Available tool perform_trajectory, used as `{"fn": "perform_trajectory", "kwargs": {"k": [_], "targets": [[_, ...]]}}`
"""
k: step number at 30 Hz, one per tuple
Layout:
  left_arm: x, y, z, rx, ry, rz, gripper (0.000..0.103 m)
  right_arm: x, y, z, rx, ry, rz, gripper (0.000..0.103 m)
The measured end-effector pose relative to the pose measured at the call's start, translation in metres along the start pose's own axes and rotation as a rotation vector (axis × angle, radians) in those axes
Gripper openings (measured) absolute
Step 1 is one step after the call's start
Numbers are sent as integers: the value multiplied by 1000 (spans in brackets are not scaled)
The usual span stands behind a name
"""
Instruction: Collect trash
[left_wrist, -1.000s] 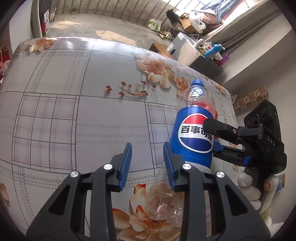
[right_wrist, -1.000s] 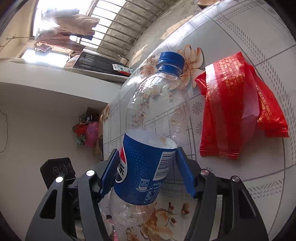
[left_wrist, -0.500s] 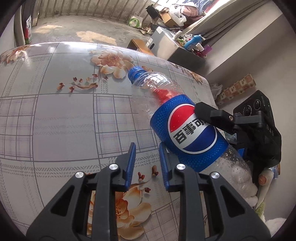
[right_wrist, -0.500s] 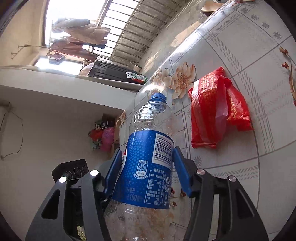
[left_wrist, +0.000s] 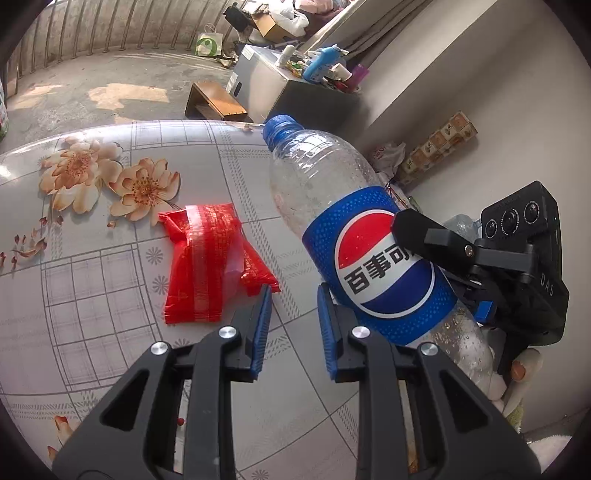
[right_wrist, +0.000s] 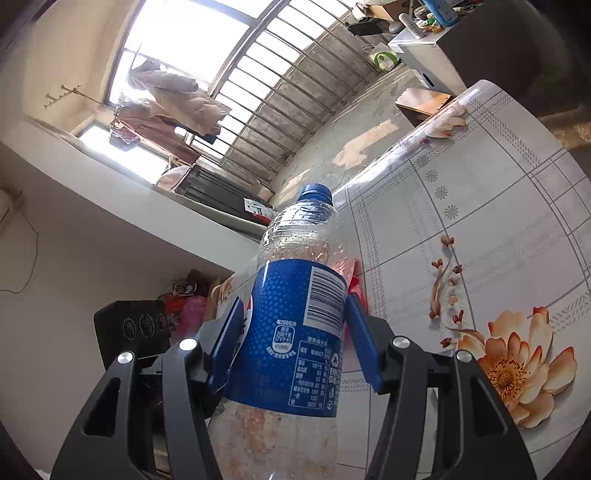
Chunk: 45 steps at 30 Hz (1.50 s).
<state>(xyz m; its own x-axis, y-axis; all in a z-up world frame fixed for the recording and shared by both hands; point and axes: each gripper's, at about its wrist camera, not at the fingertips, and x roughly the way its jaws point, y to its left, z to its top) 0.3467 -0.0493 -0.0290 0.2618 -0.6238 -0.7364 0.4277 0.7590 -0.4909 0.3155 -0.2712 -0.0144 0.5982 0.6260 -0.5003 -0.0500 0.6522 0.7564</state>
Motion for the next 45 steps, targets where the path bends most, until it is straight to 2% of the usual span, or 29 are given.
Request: {"fn": "perform_trajectory", "kwargs": {"k": [2,4,6,9,15,16,17,22,26,30,35,41,45], "targets": [[10,-3,0,25,-6,44,25,2,-7,1,-21,13,-46,56],[14,-2,1,42,-34,125,32,3,-14,0,-46,27,-101,56],[16,1,3,54,-62,210,48,8,-18,-1,-73,45,-160,56],[18,9,10,61,-88,300,59,15,-17,-2,-109,66,-198,57],[43,34,33,13,-17,379,61,17,-11,-3,-137,82,-230,58],[43,33,34,29,-33,384,61,17,-10,-3,-144,85,-233,58],[46,33,36,39,-24,384,60,17,-9,-3,-148,89,-234,58],[48,28,32,60,-20,351,36,22,-4,-3,-138,104,-215,56],[47,19,16,89,3,317,26,13,-8,-12,-107,113,-196,55],[35,4,-15,138,40,286,25,-6,-6,-35,-119,130,-212,55],[2,-13,-82,185,85,244,25,-47,-1,-83,-149,170,-241,55],[-40,-32,-163,177,112,218,26,-96,5,-146,-129,210,-269,56],[-60,-40,-201,132,114,211,28,-118,8,-179,-103,201,-297,57]]}}
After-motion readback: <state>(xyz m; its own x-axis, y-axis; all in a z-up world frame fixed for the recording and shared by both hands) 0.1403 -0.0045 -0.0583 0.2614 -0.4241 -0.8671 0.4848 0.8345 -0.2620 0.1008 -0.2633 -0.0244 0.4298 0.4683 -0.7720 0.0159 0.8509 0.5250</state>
